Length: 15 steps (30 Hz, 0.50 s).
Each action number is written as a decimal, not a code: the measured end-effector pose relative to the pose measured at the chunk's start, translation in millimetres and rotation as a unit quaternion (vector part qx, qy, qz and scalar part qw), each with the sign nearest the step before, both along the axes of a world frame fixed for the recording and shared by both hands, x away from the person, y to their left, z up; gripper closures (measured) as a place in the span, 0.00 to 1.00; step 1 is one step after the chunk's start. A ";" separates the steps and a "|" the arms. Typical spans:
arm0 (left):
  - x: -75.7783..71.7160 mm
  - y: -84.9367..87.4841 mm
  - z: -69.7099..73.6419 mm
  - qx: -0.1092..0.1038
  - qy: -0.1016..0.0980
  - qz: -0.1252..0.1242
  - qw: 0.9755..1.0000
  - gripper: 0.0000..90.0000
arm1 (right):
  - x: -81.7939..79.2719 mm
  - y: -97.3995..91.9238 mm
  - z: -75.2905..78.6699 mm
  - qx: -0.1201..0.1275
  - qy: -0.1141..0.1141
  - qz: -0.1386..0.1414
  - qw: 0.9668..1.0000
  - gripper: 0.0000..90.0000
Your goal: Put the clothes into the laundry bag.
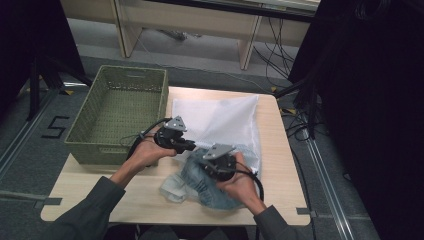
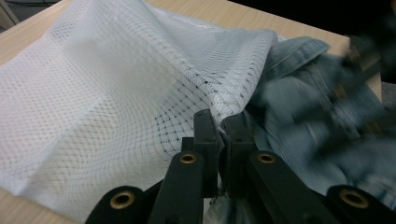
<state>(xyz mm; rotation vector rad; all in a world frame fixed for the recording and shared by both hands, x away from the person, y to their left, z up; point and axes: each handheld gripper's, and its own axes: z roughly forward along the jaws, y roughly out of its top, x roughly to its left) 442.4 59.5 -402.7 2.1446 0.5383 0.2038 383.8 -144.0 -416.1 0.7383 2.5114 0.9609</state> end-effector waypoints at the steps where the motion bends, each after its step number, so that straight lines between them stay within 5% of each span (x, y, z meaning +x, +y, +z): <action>1: 1.2 -1.3 0.3 -0.001 -0.012 -0.007 1.000 0.95 | 8.3 -5.5 2.9 0.006 -0.007 -0.013 1.000 0.96; 3: -0.5 -2.9 -0.7 0.000 -0.001 0.001 1.000 0.96 | 28.0 -13.5 0.7 0.006 0.007 -0.041 0.999 0.96; 5: 0.5 -3.0 -2.3 0.005 -0.001 -0.006 1.000 0.96 | 44.9 -17.1 -17.4 0.000 0.014 -0.071 0.997 0.96; 6: 0.3 -3.0 -2.3 0.007 -0.001 -0.005 1.000 0.96 | 49.8 -17.1 -28.1 -0.015 0.039 -0.083 0.996 0.96; 9: 0.2 -2.4 -2.0 0.002 0.003 0.001 1.000 0.96 | 60.5 -17.2 -50.2 -0.036 0.053 -0.092 0.994 0.96; 15: 2.1 0.1 -2.6 0.000 0.005 0.007 1.000 0.95 | 54.5 -22.0 -28.1 0.016 0.062 -0.106 0.992 0.80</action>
